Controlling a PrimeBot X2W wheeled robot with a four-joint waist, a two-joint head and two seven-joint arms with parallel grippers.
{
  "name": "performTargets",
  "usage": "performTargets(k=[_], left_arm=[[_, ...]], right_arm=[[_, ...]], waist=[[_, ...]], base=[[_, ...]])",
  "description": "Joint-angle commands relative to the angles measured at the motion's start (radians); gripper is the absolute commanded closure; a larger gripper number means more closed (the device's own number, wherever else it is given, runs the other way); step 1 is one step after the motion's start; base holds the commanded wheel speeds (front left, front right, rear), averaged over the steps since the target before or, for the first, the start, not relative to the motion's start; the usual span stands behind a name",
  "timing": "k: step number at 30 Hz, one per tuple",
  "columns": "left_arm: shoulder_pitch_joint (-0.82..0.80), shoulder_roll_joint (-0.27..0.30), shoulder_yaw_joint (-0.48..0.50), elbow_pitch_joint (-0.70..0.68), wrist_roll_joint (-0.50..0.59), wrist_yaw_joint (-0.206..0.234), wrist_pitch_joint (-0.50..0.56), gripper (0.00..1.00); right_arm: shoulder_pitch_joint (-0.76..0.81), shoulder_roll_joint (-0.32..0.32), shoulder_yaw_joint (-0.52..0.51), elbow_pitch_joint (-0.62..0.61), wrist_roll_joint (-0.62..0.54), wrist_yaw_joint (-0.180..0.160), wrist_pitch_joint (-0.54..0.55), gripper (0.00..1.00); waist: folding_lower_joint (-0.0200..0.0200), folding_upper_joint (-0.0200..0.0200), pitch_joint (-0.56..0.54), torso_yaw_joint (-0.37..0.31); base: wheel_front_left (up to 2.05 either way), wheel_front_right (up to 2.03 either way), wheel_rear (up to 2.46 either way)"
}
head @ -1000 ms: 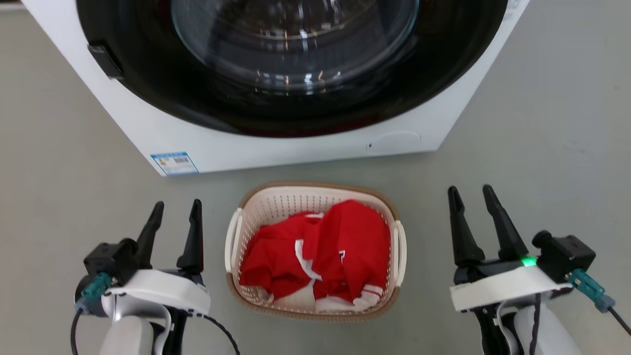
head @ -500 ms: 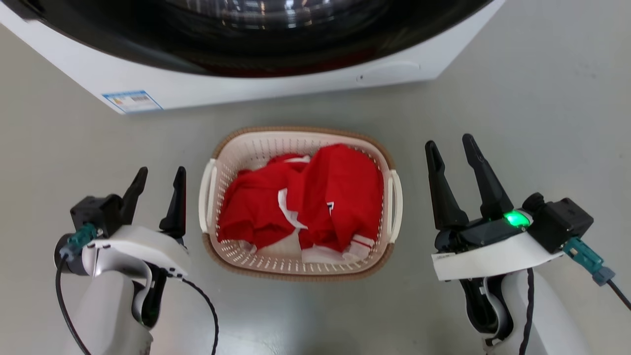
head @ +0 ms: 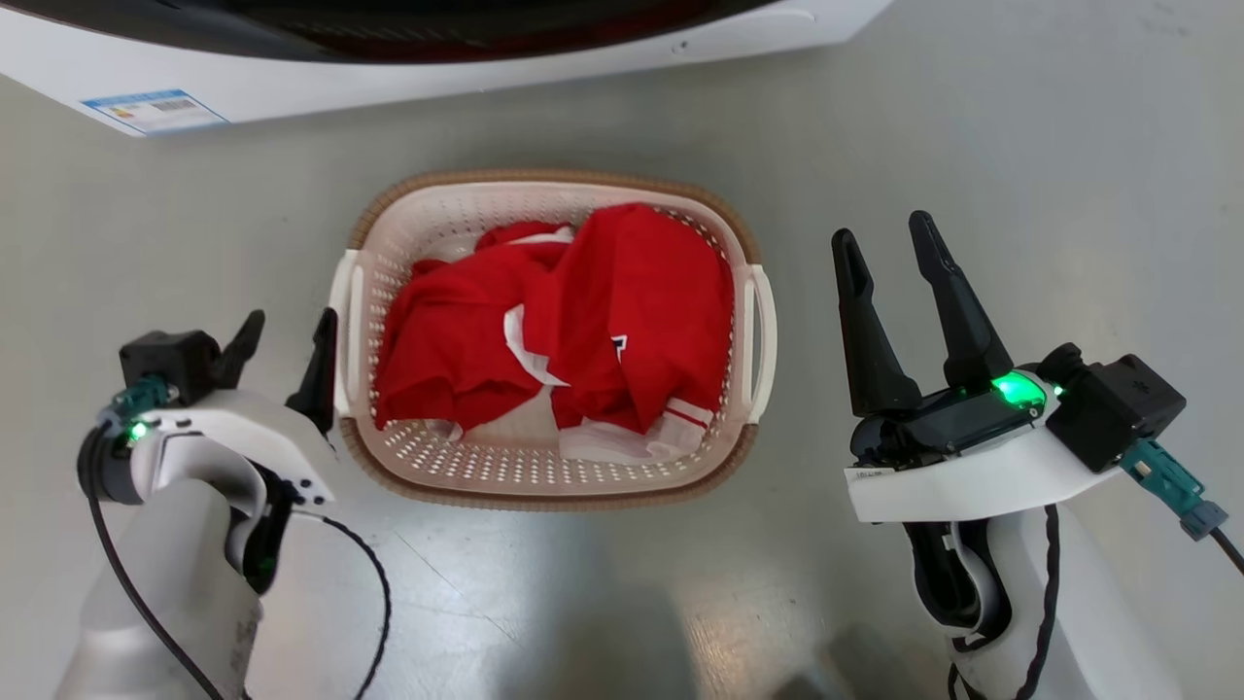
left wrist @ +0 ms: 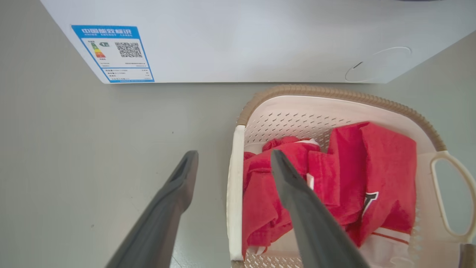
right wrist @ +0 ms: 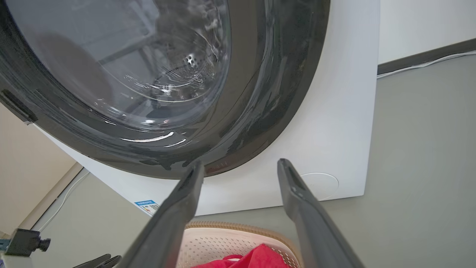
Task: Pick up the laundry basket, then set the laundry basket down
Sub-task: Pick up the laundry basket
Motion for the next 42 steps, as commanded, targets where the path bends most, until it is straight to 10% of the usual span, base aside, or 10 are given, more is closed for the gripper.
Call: performTargets(k=[1,23,27,33,37,42], left_arm=[[-0.020,0.039,0.015,0.002,-0.016,-0.004,-0.006,0.00],[-0.186,0.134,-0.224,0.214,-0.183,-0.004,-0.006,0.00],[-0.205,0.144,-0.255,0.229,-0.213,-0.004,-0.006,0.47],[-0.218,0.142,-0.307,0.270,-0.259,-0.004,-0.006,0.65],[-0.224,0.143,-0.346,0.285,-0.295,-0.004,-0.004,1.00],[-0.223,0.142,-0.376,0.294,-0.348,-0.004,-0.004,1.00]], right_arm=[[-0.001,0.003,0.024,-0.032,0.003,0.007,-0.011,0.00],[-0.020,0.003,0.051,-0.064,0.056,0.007,-0.011,0.00],[-0.019,0.003,0.056,-0.061,0.060,0.007,-0.011,0.00],[-0.023,0.003,0.066,-0.052,0.066,0.007,-0.011,0.00],[-0.023,0.003,0.066,-0.048,0.068,0.007,-0.011,0.00],[-0.024,0.003,0.065,-0.042,0.072,0.007,-0.011,0.00]], waist=[[-0.0001,0.0000,0.023,-0.016],[-0.0001,0.0000,0.156,-0.093],[-0.0001,0.0000,0.161,-0.095],[-0.0001,0.0000,0.152,-0.101],[-0.0001,0.0000,0.145,-0.102],[-0.0001,0.0000,0.135,-0.099]], base=[[0.00,0.00,0.00],[0.00,0.00,0.00],[0.00,0.00,0.00],[0.00,0.00,0.00],[0.00,0.00,0.00],[0.00,0.00,0.00]])
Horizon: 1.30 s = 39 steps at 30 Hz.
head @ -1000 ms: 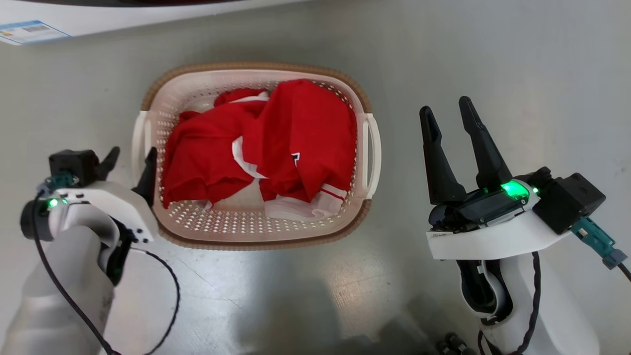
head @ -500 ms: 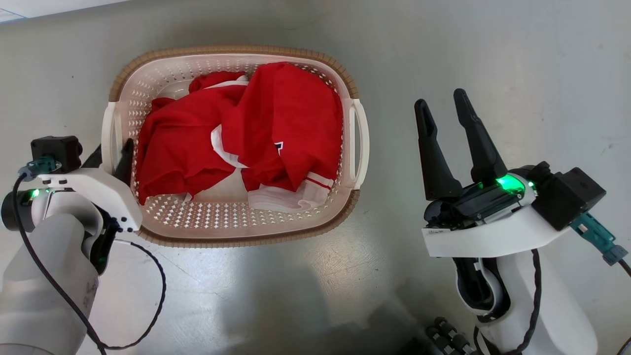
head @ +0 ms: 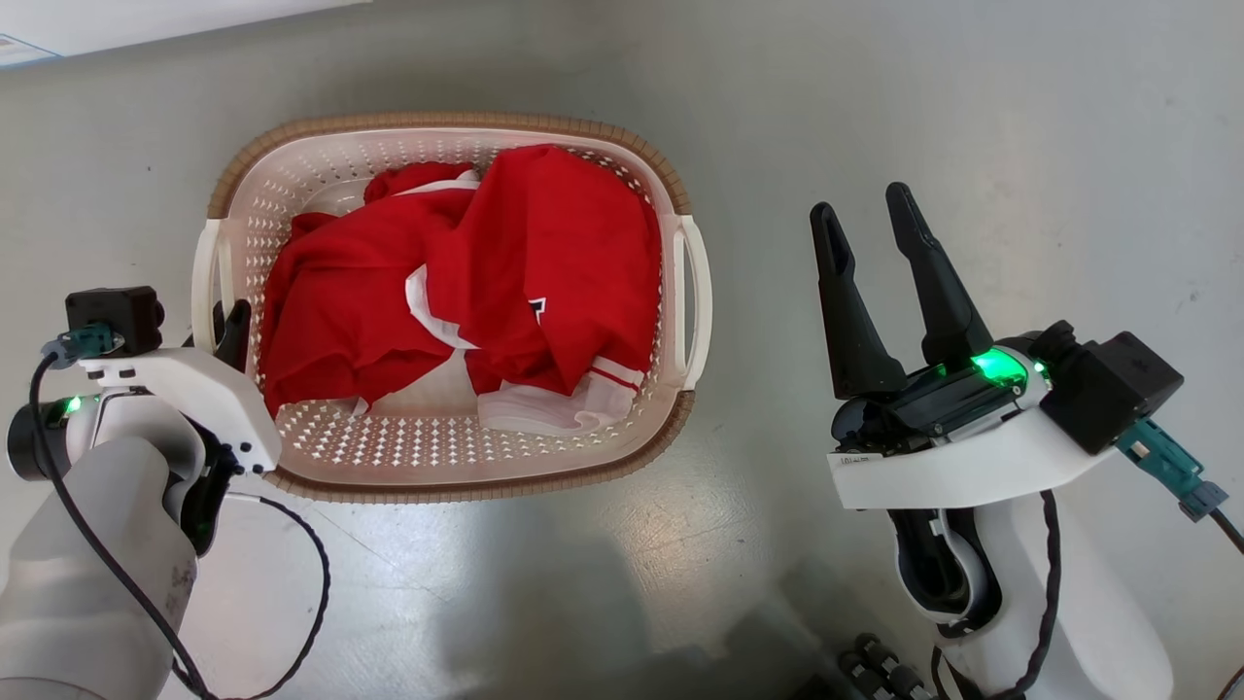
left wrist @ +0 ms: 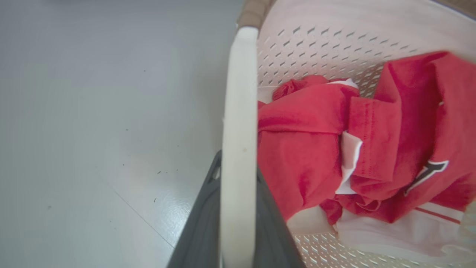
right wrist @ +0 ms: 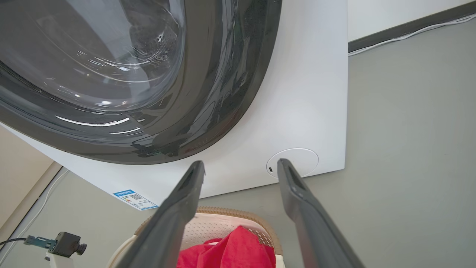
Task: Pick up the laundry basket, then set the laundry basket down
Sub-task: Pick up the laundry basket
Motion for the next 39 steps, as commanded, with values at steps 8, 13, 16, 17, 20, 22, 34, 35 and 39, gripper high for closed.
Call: performTargets(k=[8,13,16,17,20,22,34,35,39], left_arm=[[0.023,0.015,0.046,-0.016,-0.107,-0.003,-0.006,1.00],[0.063,-0.012,0.081,-0.036,-0.127,-0.003,-0.006,1.00],[0.082,-0.030,0.095,-0.044,-0.122,-0.003,-0.006,1.00],[0.091,-0.039,0.107,-0.043,-0.122,-0.003,-0.006,1.00],[0.096,-0.047,0.121,-0.041,-0.118,-0.003,-0.006,1.00],[0.098,-0.054,0.132,-0.040,-0.109,-0.003,-0.006,1.00],[0.096,-0.070,0.191,-0.036,-0.033,-0.003,-0.006,1.00],[0.098,-0.073,0.193,-0.033,-0.030,-0.003,-0.006,0.76],[0.102,-0.084,0.203,-0.031,-0.025,-0.003,-0.006,0.00]], right_arm=[[0.013,0.002,0.020,-0.010,0.014,0.007,-0.011,0.00],[0.014,0.002,0.021,-0.006,0.016,0.007,-0.011,0.00],[0.015,0.002,0.021,-0.007,0.015,0.007,-0.011,0.00],[0.015,0.002,0.020,-0.009,0.013,0.007,-0.011,0.00],[0.017,0.002,0.020,-0.010,0.012,0.007,-0.011,0.00],[0.017,0.002,0.019,-0.010,0.010,0.007,-0.011,0.00],[0.011,0.002,0.020,-0.003,0.008,0.007,-0.011,0.00],[0.011,0.002,0.020,-0.002,0.008,0.007,-0.011,0.00],[0.009,0.002,0.020,0.002,0.009,0.007,-0.011,0.00]], waist=[[-0.0001,0.0000,-0.023,0.007],[-0.0001,0.0000,-0.032,0.010],[-0.0001,0.0000,-0.033,0.011],[-0.0001,0.0000,-0.034,0.011],[-0.0001,0.0000,-0.034,0.012],[-0.0001,0.0000,-0.033,0.013],[-0.0001,0.0000,-0.031,0.015],[-0.0001,0.0000,-0.032,0.015],[-0.0001,0.0000,-0.036,0.015]], base=[[0.00,0.00,0.00],[0.00,0.00,0.00],[0.00,0.00,0.00],[0.00,0.00,0.00],[0.00,0.00,0.00],[0.00,0.00,0.00],[0.00,0.00,0.00],[0.00,0.00,0.00],[0.00,0.00,0.00]])
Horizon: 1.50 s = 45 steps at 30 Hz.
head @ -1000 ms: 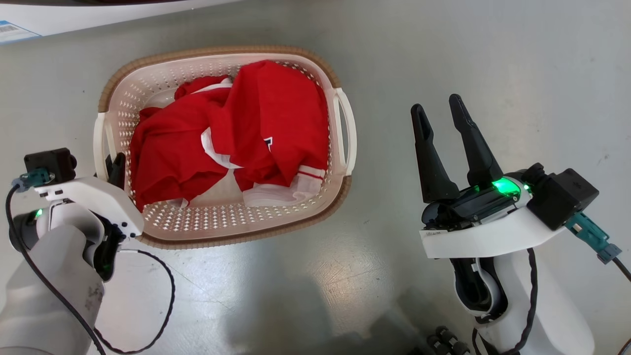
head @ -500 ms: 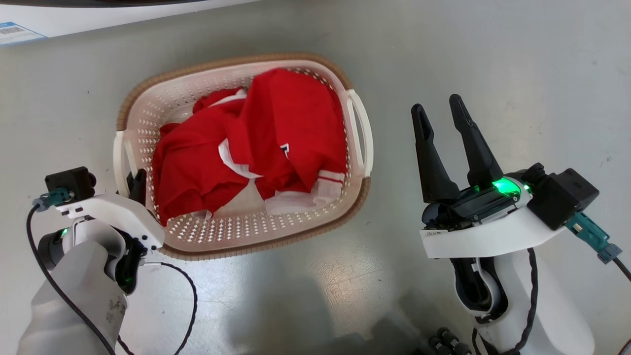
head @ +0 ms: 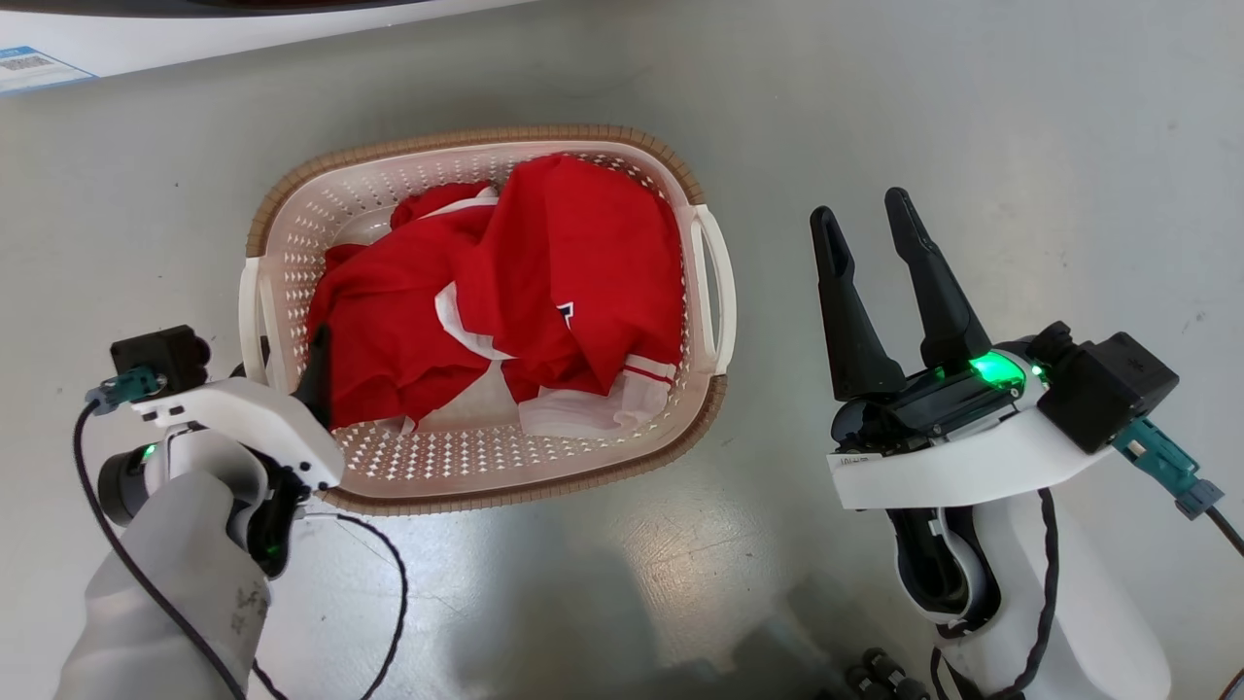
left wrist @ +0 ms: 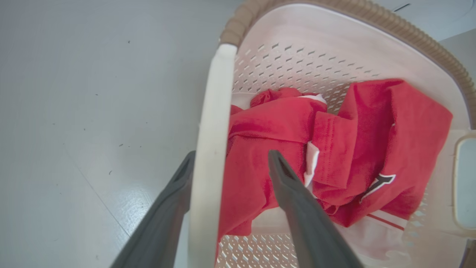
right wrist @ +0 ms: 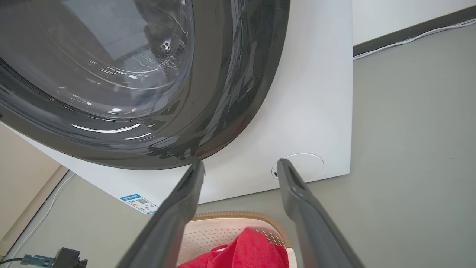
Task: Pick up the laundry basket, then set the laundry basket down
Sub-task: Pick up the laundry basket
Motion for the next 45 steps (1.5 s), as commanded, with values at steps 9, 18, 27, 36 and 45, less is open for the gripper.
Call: performTargets(k=[9,18,27,36,45], left_arm=[[0.041,0.021,0.046,-0.018,0.027,-0.006,-0.006,0.00],[0.070,0.047,0.113,-0.031,0.085,-0.006,-0.006,0.00],[0.143,0.034,0.170,-0.134,0.126,-0.006,-0.006,0.00],[0.272,0.006,0.214,-0.349,0.205,-0.006,-0.006,0.00],[0.416,-0.022,0.257,-0.577,0.262,-0.006,-0.006,0.00]], right_arm=[[0.011,0.002,0.022,-0.012,0.007,0.007,-0.011,0.00],[0.016,0.002,0.018,0.006,0.021,0.007,-0.011,0.00],[0.034,0.002,0.005,0.038,0.022,0.007,-0.011,0.00],[0.074,0.002,-0.025,0.074,-0.007,0.007,-0.011,0.00],[0.141,0.002,-0.074,0.098,-0.029,0.007,-0.011,0.00]], waist=[[-0.0001,0.0000,-0.018,0.000],[-0.0001,0.0000,-0.081,0.000],[-0.0001,0.0000,-0.201,0.021],[-0.0001,0.0000,-0.359,0.061],[-0.0001,0.0000,-0.511,0.108]], base=[[0.00,0.00,0.00],[0.00,0.00,0.00],[0.00,0.00,0.00],[0.00,0.00,0.00],[0.00,0.00,0.00]])
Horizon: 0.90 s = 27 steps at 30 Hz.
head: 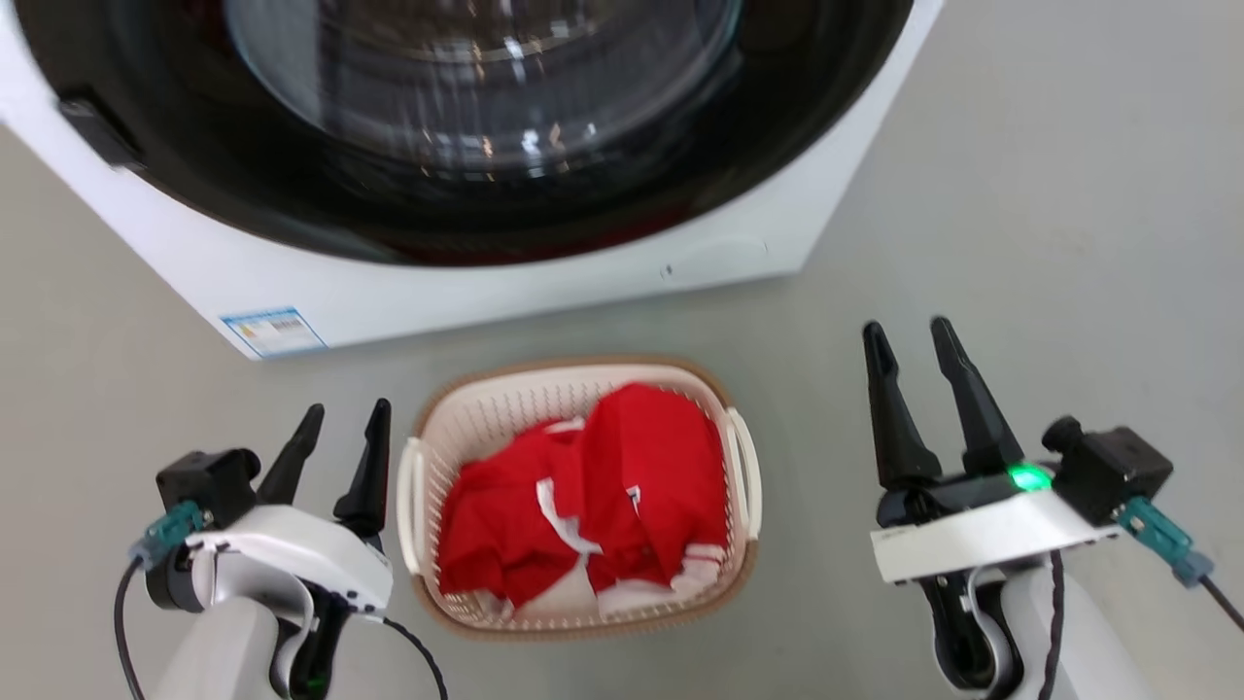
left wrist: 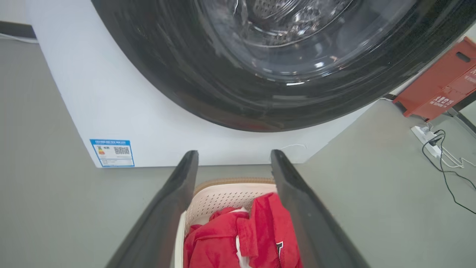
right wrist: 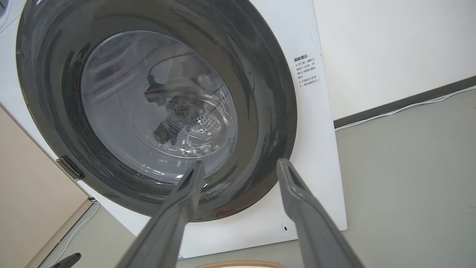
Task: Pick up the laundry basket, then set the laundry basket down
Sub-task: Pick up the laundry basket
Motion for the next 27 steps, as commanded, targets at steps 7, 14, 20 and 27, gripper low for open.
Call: performTargets(k=[7,14,20,27], left_arm=[[0.091,-0.014,0.067,-0.162,0.044,-0.003,-0.006,0.00],[0.158,-0.038,0.108,-0.274,0.089,-0.003,-0.006,0.00],[0.212,-0.077,0.171,-0.360,0.142,-0.003,-0.006,0.00],[0.249,-0.106,0.202,-0.403,0.181,-0.003,-0.006,0.00]], right_arm=[[0.055,0.002,-0.013,-0.019,-0.019,0.007,-0.011,0.00],[0.082,0.002,-0.038,-0.030,-0.029,0.007,-0.011,0.00],[0.103,0.002,-0.063,-0.031,-0.056,0.007,-0.011,0.00],[0.118,0.002,-0.080,-0.028,-0.067,0.007,-0.011,0.00]], waist=[[-0.0001,0.0000,-0.133,0.062],[-0.0001,0.0000,-0.177,0.079],[-0.0001,0.0000,-0.208,0.080],[-0.0001,0.0000,-0.225,0.078]], base=[[0.00,0.00,0.00],[0.00,0.00,0.00],[0.00,0.00,0.00],[0.00,0.00,0.00]])
